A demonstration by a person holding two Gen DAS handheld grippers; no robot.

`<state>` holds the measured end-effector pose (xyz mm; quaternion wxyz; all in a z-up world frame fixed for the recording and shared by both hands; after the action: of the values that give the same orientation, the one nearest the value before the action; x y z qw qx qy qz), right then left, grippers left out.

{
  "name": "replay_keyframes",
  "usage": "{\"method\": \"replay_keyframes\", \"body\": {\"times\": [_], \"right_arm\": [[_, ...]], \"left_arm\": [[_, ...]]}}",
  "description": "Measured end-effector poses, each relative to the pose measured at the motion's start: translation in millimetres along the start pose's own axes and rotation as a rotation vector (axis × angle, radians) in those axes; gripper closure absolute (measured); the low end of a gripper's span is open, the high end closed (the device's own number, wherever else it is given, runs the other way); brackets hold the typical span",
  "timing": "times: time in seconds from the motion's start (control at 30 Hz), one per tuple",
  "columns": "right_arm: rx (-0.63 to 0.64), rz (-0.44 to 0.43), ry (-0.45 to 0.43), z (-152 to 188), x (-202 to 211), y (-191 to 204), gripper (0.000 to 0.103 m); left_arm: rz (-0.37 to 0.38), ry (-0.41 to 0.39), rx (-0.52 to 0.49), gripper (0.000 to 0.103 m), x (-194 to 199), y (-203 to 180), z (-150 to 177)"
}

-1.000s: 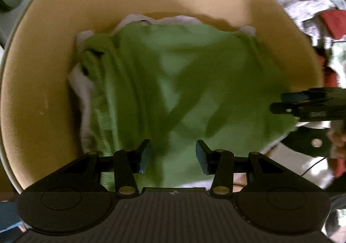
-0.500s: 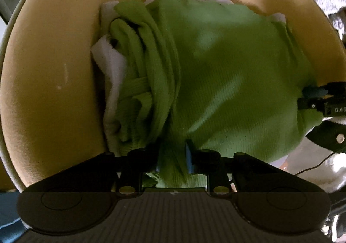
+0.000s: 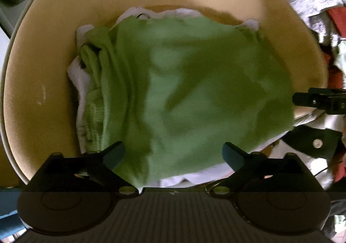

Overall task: Fold clothes
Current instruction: 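Open both tools and release the sweater onto the chair seat, then raise both open tools away from the sweater on the chair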

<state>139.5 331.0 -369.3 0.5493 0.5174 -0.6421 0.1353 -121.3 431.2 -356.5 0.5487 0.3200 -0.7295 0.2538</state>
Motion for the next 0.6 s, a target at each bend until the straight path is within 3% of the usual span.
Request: {"method": "replay_keyframes", "body": {"times": [0.27,0.4,0.6], "right_arm": [[-0.022,-0.021,-0.078,-4.3,53.0,3.9,0.001],[0.002,-0.040,-0.116,-10.4,86.8,10.3,0.001],[0.017,-0.110,-0.148,-16.7,135.8,22.5,0.001]], "left_arm": [[-0.069,-0.069,0.000,0.001,54.2,-30.7,-5.9],[-0.126,-0.157,0.005,0.001,90.8,-49.0,-8.8],[-0.192,-0.259,0.133,0.001,144.8,-63.1,-12.8]]}}
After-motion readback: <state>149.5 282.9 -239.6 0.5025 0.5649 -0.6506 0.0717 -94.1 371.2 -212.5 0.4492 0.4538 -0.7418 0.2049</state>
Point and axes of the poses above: each gripper's, at about its wrist camera, not at the fingertips, and x roughly against the way its jaws point, y to its left, z to its underside, the point moved 8 cm from there along -x, roughly the way its jaws point, and after that the axes turned 11 degrees about -z, right-handed, at the moved point
